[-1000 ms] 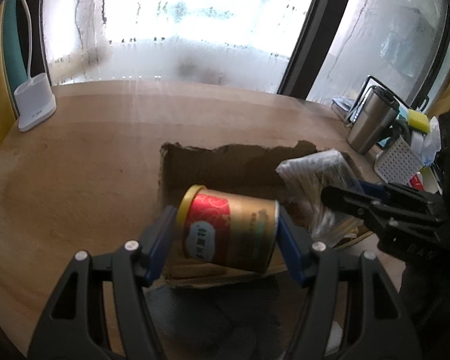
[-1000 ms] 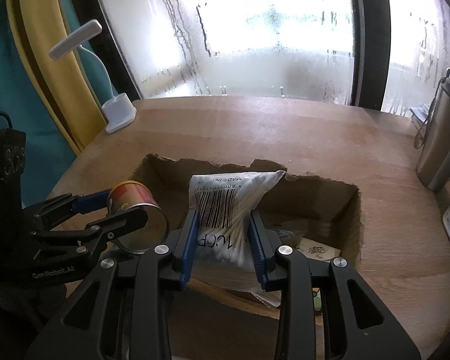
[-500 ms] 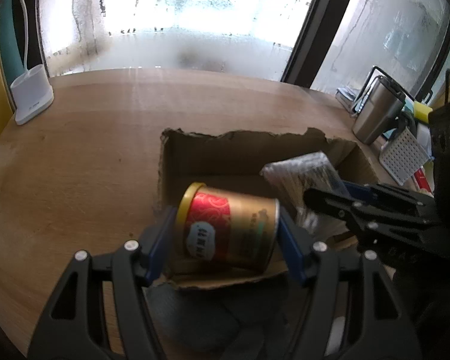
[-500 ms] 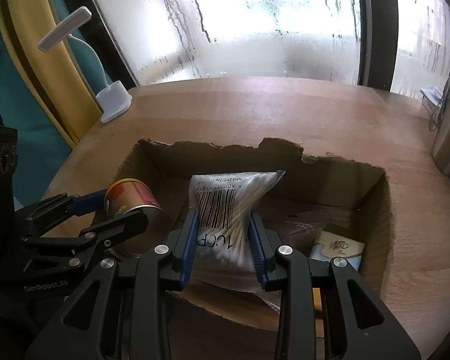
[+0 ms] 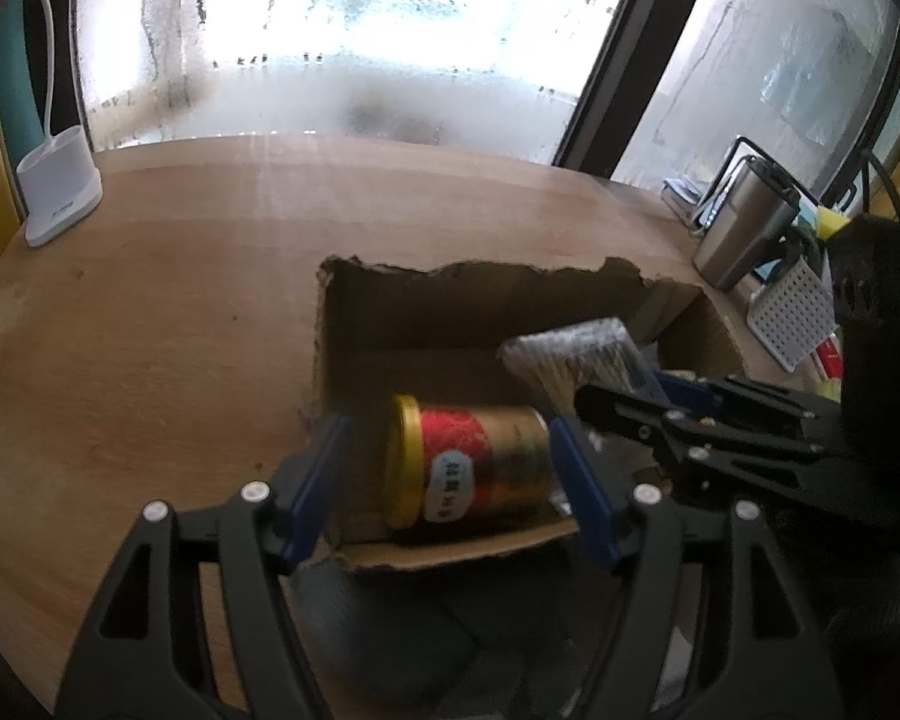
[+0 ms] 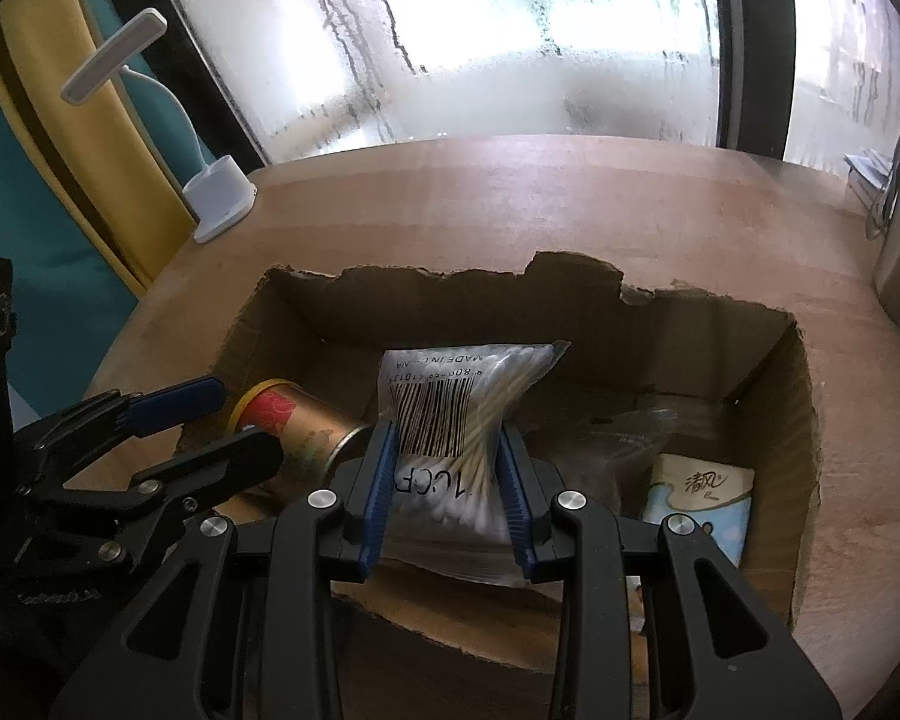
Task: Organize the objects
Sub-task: 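Open both tools to release the red can and swab bag into the box, then withdraw both tools from the box toward the gray gloves and white socks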
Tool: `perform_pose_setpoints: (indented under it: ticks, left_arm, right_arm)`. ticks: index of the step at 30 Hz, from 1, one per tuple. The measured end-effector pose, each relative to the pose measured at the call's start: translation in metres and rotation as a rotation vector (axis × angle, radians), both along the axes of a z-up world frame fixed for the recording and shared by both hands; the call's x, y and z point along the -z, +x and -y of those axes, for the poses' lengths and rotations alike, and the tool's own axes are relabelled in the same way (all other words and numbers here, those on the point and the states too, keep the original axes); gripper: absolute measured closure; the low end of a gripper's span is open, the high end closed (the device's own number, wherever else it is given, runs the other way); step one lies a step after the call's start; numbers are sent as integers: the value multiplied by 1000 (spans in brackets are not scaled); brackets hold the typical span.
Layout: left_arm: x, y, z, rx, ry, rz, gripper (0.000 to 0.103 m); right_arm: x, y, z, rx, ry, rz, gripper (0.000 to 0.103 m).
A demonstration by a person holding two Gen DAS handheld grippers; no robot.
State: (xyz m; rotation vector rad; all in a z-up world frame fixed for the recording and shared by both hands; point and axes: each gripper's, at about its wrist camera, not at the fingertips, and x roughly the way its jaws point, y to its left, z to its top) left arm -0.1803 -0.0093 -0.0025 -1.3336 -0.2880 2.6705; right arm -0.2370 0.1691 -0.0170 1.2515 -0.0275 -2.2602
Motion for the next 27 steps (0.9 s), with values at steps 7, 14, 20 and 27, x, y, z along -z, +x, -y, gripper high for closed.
perform_pose_setpoints:
  ticks: [7,14,20,27]
  left_arm:
    - [-7,5,2,-11,-4,-23,33]
    - [-15,13,5,-41,-8,-62,21]
    - [-17,19,5,-49,-7,-67,21]
    - [-19,29,10,-72,3,-70,21]
  right_arm:
    - [3,1,6,-1,4,14,66]
    - [-2,6,7,-16,-9,7,39]
    - [-6,15,5,-12,-2,-8,39]
    - [-5,24,11,-48,-3,5,39]
